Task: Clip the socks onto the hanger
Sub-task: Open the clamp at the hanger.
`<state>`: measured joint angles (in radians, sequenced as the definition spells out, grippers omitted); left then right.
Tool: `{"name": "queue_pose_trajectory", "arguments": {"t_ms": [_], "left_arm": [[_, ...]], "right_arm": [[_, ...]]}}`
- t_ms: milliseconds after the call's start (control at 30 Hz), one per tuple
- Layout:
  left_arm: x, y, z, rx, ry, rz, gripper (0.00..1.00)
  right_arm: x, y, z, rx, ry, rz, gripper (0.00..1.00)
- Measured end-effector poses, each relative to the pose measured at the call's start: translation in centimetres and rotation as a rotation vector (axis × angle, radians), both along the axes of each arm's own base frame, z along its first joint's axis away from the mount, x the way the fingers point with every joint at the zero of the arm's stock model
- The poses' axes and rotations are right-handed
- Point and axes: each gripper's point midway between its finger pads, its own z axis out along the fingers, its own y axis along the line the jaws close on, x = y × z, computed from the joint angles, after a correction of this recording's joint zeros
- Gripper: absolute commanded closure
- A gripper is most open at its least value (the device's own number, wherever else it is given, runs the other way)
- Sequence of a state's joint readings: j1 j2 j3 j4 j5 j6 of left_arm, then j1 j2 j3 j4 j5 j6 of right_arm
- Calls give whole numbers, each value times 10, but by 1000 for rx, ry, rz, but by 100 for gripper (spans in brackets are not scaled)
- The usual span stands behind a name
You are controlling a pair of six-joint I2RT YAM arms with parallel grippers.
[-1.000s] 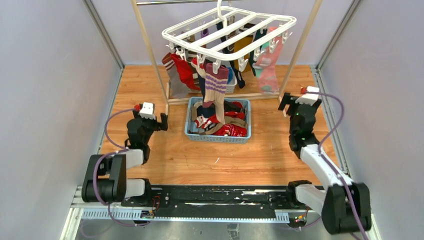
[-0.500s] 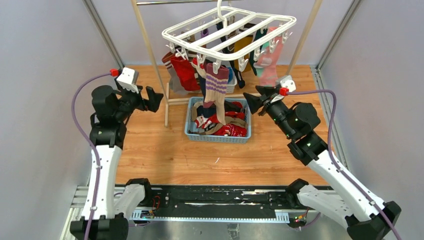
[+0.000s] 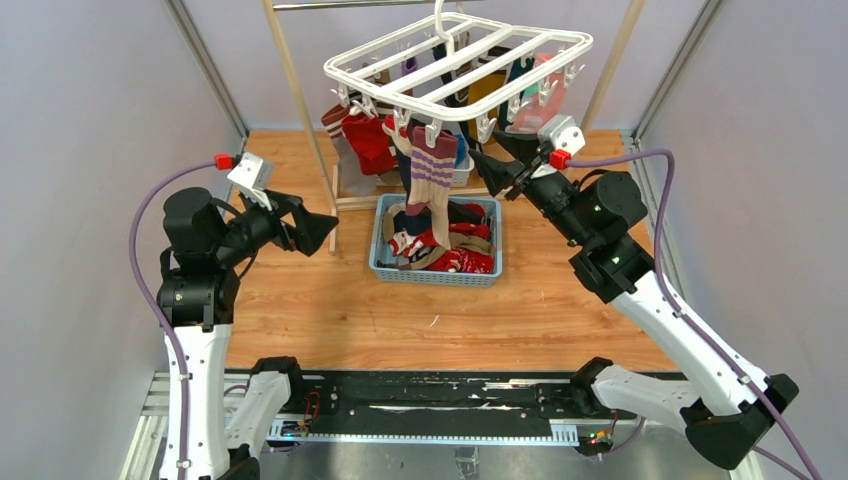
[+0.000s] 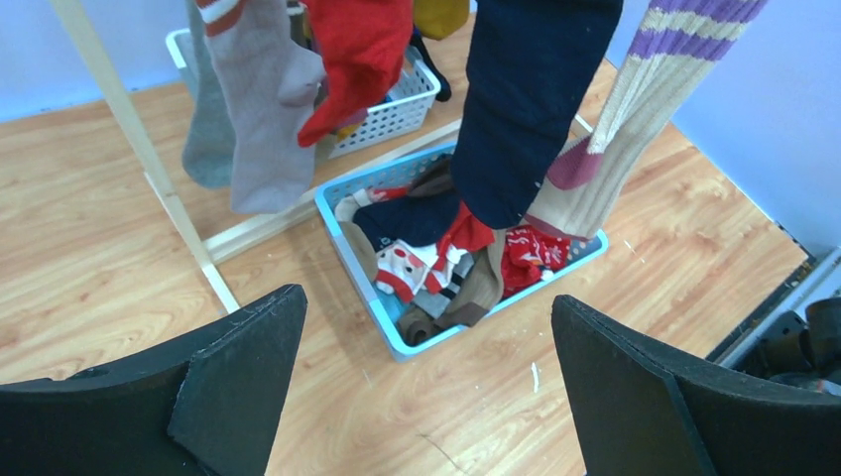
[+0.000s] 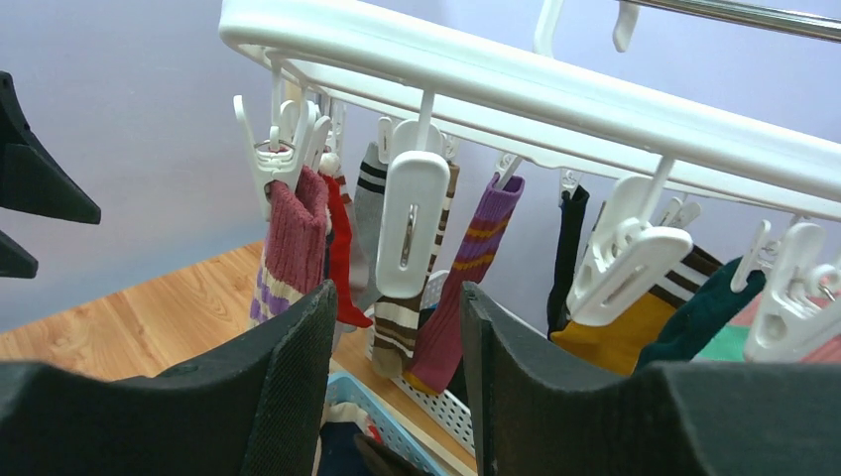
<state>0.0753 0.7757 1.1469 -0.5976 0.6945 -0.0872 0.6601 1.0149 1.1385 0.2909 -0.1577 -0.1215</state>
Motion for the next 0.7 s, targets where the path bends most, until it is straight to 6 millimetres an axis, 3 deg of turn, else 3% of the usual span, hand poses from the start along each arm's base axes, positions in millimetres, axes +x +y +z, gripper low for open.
{"name": "queue_pose_trajectory", "arguments": {"t_ms": [333, 700], "left_arm": [[-10, -7, -9, -6, 45, -51, 0], [-17, -9, -17, 25, 56, -88, 0]], "right_arm": [[7, 11, -4, -28, -1, 21, 62], [1, 15, 8, -8, -41, 34, 65]]}}
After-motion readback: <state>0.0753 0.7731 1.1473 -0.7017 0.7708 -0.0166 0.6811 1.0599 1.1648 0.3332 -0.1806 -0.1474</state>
